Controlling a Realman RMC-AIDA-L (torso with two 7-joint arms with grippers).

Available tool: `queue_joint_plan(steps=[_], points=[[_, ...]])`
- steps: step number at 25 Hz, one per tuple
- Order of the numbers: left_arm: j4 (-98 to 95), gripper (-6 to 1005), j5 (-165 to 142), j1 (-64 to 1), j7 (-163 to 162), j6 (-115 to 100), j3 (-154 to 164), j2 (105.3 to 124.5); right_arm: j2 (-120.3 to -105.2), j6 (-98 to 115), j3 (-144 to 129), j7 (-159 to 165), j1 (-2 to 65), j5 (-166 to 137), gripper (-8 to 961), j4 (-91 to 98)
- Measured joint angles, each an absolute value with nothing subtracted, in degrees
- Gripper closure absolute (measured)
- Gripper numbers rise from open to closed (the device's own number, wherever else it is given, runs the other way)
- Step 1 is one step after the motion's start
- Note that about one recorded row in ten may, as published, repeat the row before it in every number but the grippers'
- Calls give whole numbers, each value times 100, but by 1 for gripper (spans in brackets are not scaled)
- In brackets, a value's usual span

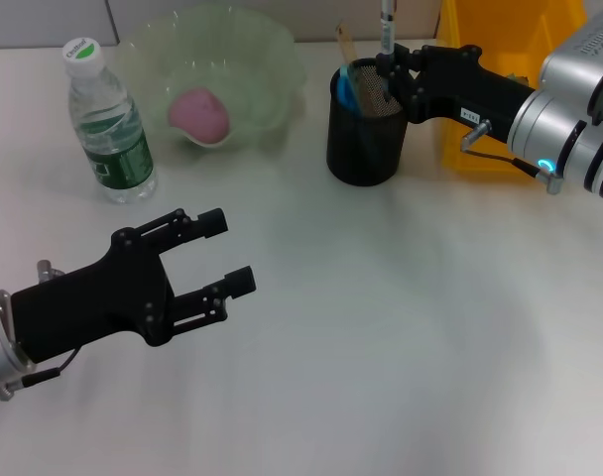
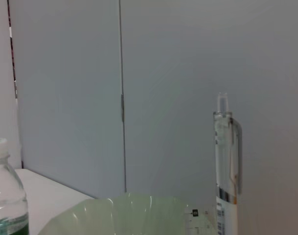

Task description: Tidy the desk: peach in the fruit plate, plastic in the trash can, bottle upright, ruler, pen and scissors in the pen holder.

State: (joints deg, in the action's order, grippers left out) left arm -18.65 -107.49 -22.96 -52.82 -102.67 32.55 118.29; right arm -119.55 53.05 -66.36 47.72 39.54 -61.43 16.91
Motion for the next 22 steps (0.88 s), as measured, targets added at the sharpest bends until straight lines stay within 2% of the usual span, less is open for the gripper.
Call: queue_joint_plan(steps=[7,15,20,22], points=[[-1880,245,-10749,-2311,-5282,-10295,3244,11821,-11952,5353,-6635,4772,3911,-6147,749,1693],[-1901,245,-10749,-2315,-5282,-10307,3243,11821,-11952,5380,-6636,4772,3887,-6152,518,1729],[-1901,245,-10749,-2320,-5282,-10309,3248,11813,-11952,5414,-6635,4772,3880,-6136,332,1732],[-1901,245,-10749,-2320,-5282,-10309,3263,11812,-11954,5438,-6634,4772,3871,-6129,314,1732]])
